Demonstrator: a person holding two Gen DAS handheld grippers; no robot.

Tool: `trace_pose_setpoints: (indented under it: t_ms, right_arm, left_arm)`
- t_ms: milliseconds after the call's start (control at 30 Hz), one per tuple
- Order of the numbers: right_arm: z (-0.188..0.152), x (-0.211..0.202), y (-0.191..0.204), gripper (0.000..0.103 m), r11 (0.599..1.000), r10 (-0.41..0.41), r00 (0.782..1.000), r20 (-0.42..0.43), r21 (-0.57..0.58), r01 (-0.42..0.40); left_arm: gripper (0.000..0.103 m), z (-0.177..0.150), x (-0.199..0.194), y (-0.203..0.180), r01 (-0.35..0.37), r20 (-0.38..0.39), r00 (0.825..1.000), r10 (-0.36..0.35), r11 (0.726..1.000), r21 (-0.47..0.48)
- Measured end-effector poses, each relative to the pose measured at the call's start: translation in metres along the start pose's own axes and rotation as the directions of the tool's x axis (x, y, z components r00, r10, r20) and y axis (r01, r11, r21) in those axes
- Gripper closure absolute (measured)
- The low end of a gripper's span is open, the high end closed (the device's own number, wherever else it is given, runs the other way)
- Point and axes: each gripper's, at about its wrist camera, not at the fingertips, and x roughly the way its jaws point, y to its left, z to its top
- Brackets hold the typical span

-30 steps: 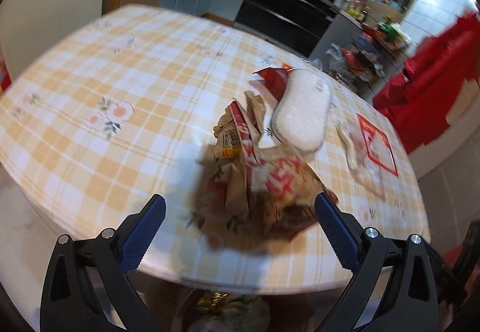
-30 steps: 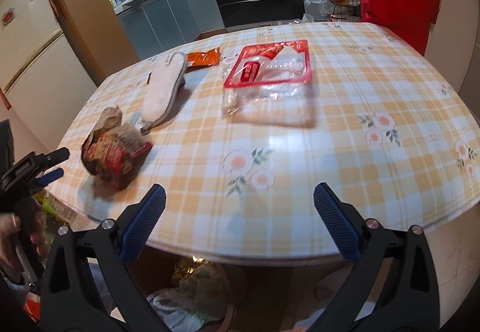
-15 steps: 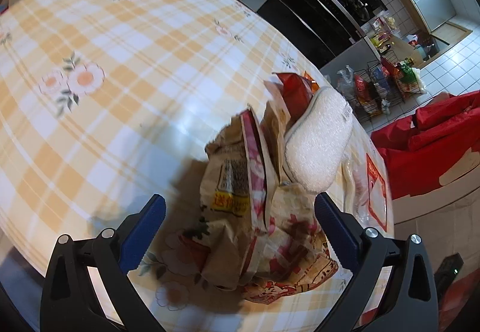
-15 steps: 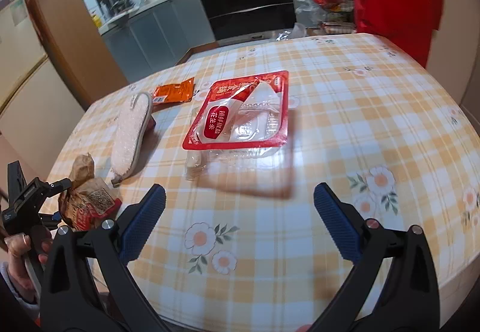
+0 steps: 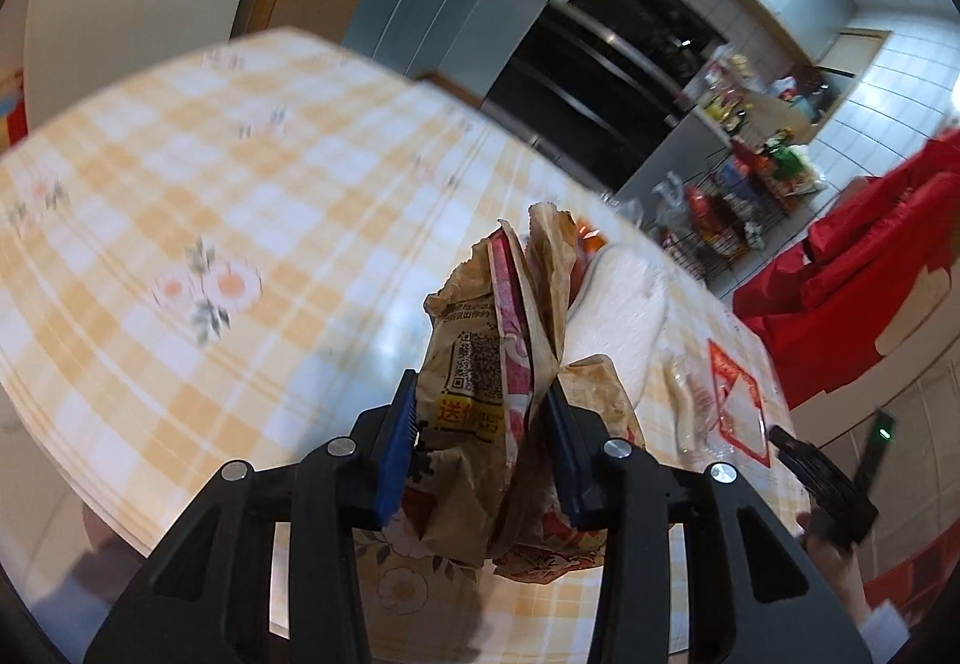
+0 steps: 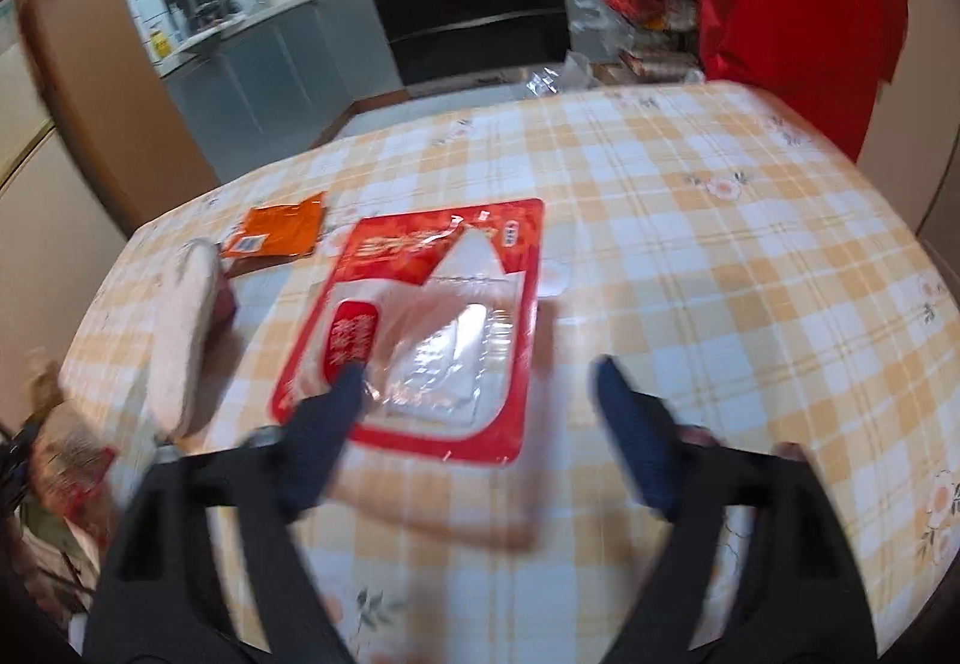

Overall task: Collect trash
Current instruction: 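Grasp the clear tray with red label with the right tool while the left tool holds the paper bag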

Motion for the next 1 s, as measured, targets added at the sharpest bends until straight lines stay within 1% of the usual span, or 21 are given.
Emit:
trace_pose_setpoints:
  t_ms: [33, 133, 167, 200, 233, 300, 333, 367, 400, 433, 533, 600, 700, 767, 900, 1000]
  right_arm:
    - [0.001, 0.005, -0.002, 0.033, 1.0, 0.001, 1.0, -0.003, 0.025, -0.001]
    - [0.001, 0.016, -0.004, 0.036, 0.997, -0.038, 0.999, -0.022, 0.07, 0.039]
    - [0.0, 0.018, -0.006, 0.038, 0.996, -0.028, 0.999, -0.024, 0.087, 0.03]
    - [-0.002, 0.02, -0.007, 0.042, 0.995, -0.023, 0.999, -0.031, 0.1, 0.026]
    - [-0.003, 0.022, -0.008, 0.045, 0.994, -0.026, 0.999, -0.046, 0.109, 0.031]
    - [-0.006, 0.025, -0.009, 0.057, 0.993, -0.013, 0.998, -0.064, 0.119, 0.02]
    - [-0.008, 0.024, -0.009, 0.061, 0.992, 0.0, 0.998, -0.067, 0.123, 0.008]
    - [-0.009, 0.021, -0.009, 0.072, 0.992, 0.009, 0.998, -0.062, 0.124, -0.001]
    - [-0.01, 0.018, -0.009, 0.081, 0.992, 0.009, 0.998, -0.058, 0.125, -0.002]
    - [-0.011, 0.013, -0.01, 0.084, 0.991, 0.016, 0.999, -0.046, 0.131, -0.01]
    - [-0.016, -0.008, -0.008, 0.088, 0.992, 0.025, 1.0, 0.002, 0.127, -0.025]
    - [-0.022, -0.023, -0.004, 0.089, 0.993, 0.039, 0.999, 0.027, 0.111, -0.042]
    - [-0.033, -0.048, 0.0, 0.091, 0.992, 0.07, 0.995, 0.072, 0.104, -0.077]
    - [-0.042, -0.066, 0.001, 0.092, 0.987, 0.099, 0.99, 0.102, 0.119, -0.111]
    - [-0.052, -0.091, 0.001, 0.095, 0.977, 0.141, 0.981, 0.135, 0.14, -0.16]
    - [-0.059, -0.109, 0.003, 0.096, 0.97, 0.171, 0.972, 0.16, 0.147, -0.195]
  left_arm:
    - [0.064, 0.001, -0.006, -0.002, 0.003, 0.014, 1.0, -0.003, 1.0, 0.017]
    - [0.064, 0.0, -0.026, -0.011, 0.004, 0.05, 0.999, -0.008, 0.996, 0.085]
    - [0.064, -0.001, -0.03, -0.014, 0.005, 0.052, 0.999, -0.01, 0.994, 0.106]
    - [0.064, -0.002, -0.033, -0.016, 0.006, 0.053, 0.999, -0.012, 0.992, 0.122]
    - [0.064, -0.005, -0.036, -0.018, 0.008, 0.053, 0.998, -0.016, 0.99, 0.141]
    - [0.064, -0.01, -0.043, -0.022, 0.015, 0.046, 0.999, -0.024, 0.983, 0.184]
    - [0.064, -0.013, -0.046, -0.024, 0.018, 0.043, 0.999, -0.027, 0.979, 0.202]
    - [0.064, -0.016, -0.05, -0.026, 0.022, 0.042, 0.999, -0.031, 0.976, 0.218]
    - [0.064, -0.018, -0.052, -0.026, 0.028, 0.039, 0.999, -0.037, 0.973, 0.228]
    - [0.064, -0.02, -0.054, -0.027, 0.035, 0.035, 0.998, -0.045, 0.972, 0.234]
    - [0.064, -0.028, -0.063, -0.025, 0.076, 0.017, 0.997, -0.082, 0.971, 0.226]
    - [0.064, -0.036, -0.067, -0.024, 0.103, 0.0, 0.994, -0.105, 0.972, 0.212]
    - [0.064, -0.049, -0.073, -0.023, 0.118, -0.021, 0.993, -0.116, 0.971, 0.207]
    - [0.064, -0.057, -0.078, -0.022, 0.122, -0.033, 0.992, -0.118, 0.971, 0.206]
    - [0.064, -0.07, -0.091, -0.022, 0.131, -0.046, 0.991, -0.124, 0.969, 0.209]
    - [0.064, -0.079, -0.102, -0.025, 0.13, -0.048, 0.991, -0.122, 0.964, 0.23]
